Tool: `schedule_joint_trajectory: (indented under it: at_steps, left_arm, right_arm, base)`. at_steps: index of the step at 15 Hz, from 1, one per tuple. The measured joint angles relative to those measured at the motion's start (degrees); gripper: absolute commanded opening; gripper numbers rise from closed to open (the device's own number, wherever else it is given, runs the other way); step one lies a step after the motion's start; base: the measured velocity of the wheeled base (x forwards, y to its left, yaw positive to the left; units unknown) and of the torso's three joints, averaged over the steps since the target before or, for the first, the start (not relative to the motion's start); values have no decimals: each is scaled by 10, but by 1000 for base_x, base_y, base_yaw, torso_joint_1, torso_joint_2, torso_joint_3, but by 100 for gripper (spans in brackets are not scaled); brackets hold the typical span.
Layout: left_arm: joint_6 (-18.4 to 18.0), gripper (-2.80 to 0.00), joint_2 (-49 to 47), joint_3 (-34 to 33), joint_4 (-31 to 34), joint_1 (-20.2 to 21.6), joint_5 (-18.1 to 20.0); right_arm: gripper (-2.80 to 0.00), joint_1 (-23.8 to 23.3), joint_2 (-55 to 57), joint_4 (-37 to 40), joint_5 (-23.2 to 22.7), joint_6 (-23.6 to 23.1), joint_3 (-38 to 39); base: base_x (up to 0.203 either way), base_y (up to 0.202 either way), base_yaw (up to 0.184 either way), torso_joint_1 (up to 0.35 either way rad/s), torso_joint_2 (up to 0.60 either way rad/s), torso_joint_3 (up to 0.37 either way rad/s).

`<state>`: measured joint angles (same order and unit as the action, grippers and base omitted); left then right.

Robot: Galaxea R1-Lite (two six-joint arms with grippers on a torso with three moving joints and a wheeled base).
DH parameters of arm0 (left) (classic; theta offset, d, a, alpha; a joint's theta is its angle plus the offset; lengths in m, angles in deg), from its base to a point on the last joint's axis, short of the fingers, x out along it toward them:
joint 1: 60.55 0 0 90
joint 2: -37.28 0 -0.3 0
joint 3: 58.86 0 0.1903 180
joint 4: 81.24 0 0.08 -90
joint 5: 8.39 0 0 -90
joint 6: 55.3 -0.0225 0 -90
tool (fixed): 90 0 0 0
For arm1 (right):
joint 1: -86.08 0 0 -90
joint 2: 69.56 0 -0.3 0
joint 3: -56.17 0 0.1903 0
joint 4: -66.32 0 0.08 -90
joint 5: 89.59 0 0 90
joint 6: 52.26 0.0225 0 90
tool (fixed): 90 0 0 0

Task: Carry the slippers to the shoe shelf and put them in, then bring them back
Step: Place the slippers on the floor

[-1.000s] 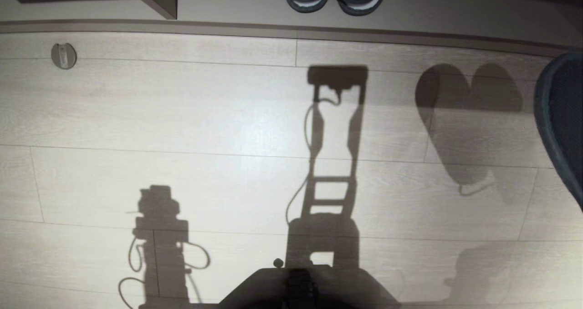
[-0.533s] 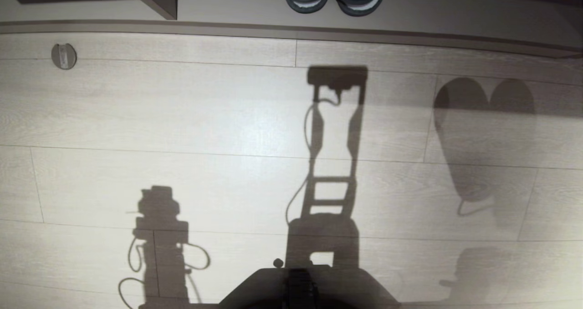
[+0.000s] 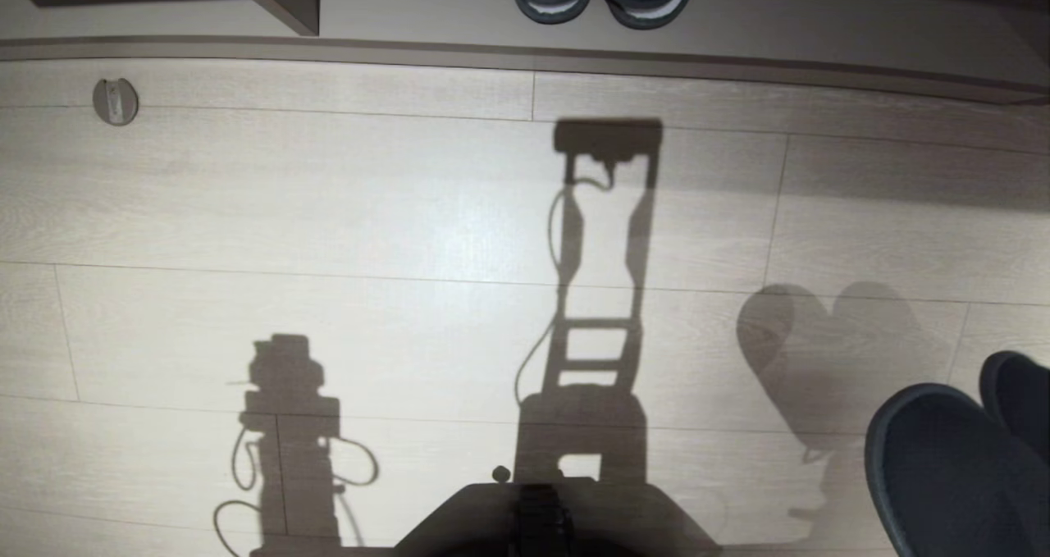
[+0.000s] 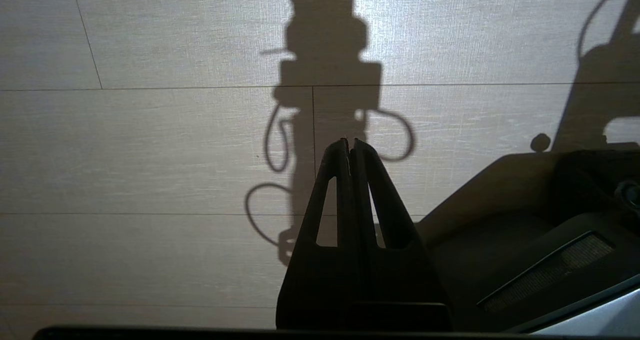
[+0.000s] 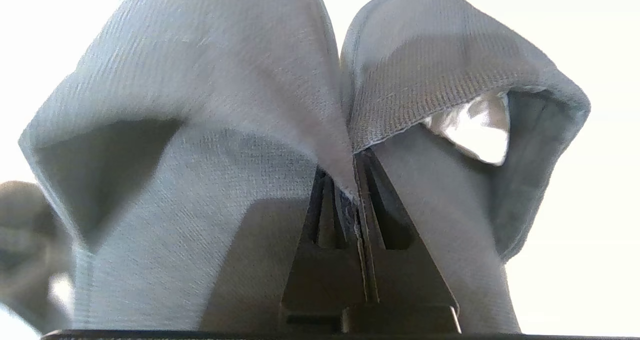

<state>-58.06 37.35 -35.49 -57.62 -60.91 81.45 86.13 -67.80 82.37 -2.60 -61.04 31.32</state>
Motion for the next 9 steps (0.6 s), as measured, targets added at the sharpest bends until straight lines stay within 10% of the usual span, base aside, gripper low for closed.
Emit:
schedule_joint_trajectory:
  at_steps: [9]
  left_arm:
    - [22,-280,0,0,-1,0,0]
  right_arm:
    - [-280,-1,-20,73,11,16,15]
  base:
    - [0,0,0,1,1,57]
